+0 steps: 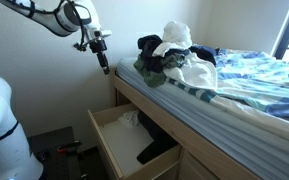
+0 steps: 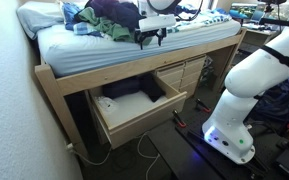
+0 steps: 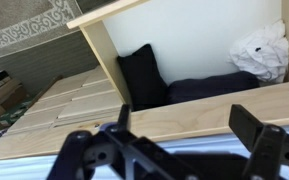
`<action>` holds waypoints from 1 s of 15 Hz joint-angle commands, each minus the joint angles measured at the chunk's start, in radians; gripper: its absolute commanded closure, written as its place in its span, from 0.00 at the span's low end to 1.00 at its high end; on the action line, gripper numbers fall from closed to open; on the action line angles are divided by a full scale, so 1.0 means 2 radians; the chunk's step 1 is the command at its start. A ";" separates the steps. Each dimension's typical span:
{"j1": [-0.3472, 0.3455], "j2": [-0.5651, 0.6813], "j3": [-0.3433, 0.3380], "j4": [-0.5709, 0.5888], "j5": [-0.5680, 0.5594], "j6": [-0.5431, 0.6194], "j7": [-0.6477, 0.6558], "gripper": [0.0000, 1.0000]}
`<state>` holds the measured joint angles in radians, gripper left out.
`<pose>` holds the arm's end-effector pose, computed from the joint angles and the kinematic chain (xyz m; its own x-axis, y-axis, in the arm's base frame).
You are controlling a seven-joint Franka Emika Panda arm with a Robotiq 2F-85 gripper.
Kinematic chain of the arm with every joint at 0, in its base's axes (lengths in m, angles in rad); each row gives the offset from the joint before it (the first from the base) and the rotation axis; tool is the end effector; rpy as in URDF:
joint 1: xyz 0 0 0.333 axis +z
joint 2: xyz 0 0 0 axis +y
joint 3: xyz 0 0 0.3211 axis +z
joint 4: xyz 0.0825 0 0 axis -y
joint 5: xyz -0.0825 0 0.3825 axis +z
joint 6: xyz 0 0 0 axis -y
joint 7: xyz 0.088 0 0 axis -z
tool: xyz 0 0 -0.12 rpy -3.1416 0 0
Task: Put the black shirt in the open drawer
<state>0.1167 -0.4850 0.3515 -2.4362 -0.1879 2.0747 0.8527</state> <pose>0.3729 0.1831 0.4724 0.9112 -0.2874 0.2952 -0.3435 -0.9255 0.1592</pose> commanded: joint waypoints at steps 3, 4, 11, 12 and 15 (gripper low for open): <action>-0.022 -0.026 0.007 0.030 -0.064 -0.005 0.033 0.00; -0.024 -0.026 0.006 0.036 -0.080 0.005 0.028 0.00; -0.026 -0.026 -0.017 0.045 -0.109 0.153 -0.048 0.00; -0.023 -0.027 -0.017 0.043 -0.100 0.150 -0.059 0.00; -0.031 -0.027 -0.009 0.042 -0.099 0.143 -0.049 0.00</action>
<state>0.0766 -0.5347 0.3163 -2.3522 -0.4030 2.3587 0.7668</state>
